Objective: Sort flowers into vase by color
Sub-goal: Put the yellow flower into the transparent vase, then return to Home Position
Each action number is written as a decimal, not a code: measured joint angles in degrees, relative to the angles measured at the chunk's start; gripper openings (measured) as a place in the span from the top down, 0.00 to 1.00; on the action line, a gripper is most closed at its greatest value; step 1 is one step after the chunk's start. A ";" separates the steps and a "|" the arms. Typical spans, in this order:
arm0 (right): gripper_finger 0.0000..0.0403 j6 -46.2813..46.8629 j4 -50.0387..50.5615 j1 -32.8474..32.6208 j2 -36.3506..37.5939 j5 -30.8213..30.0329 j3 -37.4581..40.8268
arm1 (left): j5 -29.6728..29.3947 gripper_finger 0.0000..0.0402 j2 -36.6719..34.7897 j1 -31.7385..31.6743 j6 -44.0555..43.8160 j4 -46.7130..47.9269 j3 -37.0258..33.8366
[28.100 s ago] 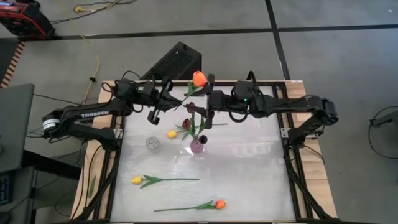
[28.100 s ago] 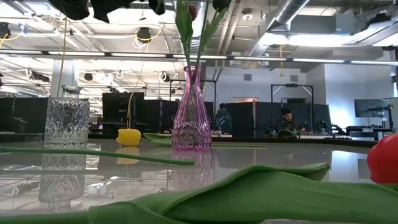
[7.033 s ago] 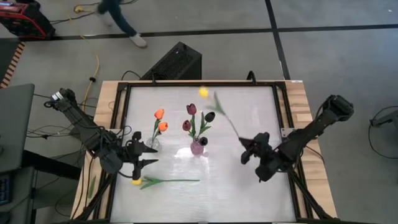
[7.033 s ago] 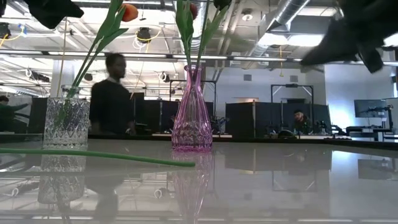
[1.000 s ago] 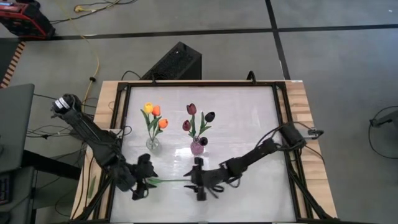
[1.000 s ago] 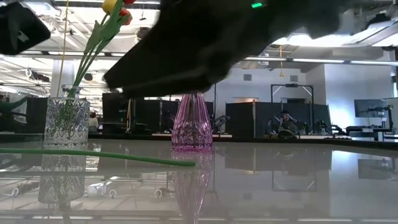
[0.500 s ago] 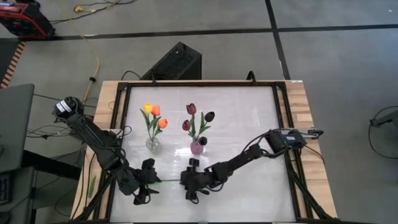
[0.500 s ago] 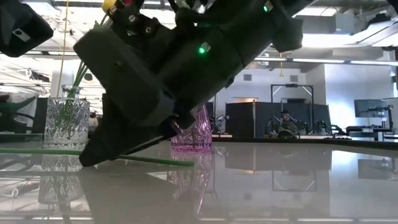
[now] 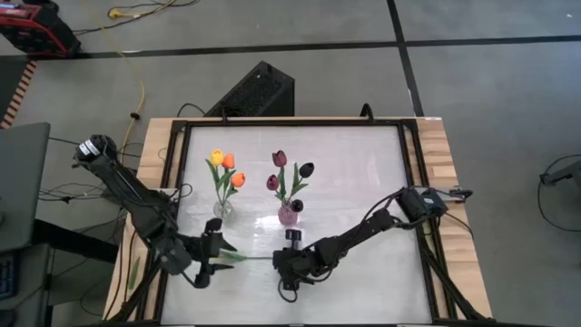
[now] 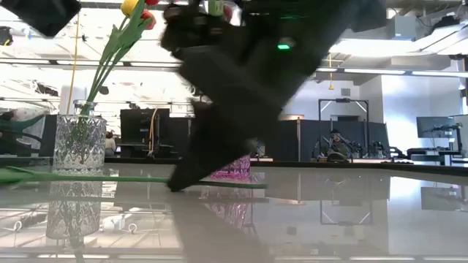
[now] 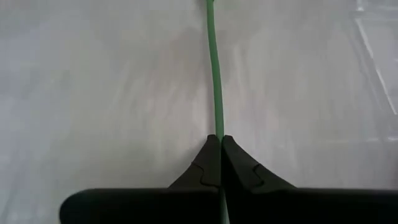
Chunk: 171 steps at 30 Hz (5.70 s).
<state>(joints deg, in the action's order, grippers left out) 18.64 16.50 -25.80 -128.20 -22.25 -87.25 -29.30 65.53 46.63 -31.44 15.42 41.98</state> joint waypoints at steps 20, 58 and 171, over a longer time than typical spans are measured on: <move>0.94 -10.18 -74.80 4.82 18.03 32.54 33.11 | -5.52 0.48 -6.13 -3.23 13.01 -3.89 -0.04; 0.94 -13.35 -86.58 3.82 18.18 11.65 32.88 | -8.10 0.68 9.43 -7.80 46.26 -57.42 -0.04; 0.35 -1.97 -25.21 -0.59 42.82 13.30 32.88 | 12.84 0.60 -24.29 -3.74 -35.53 35.10 0.68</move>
<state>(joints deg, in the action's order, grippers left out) 16.67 -8.70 -26.39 -85.37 -8.95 -54.37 -16.46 41.23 42.89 -66.96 50.52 42.65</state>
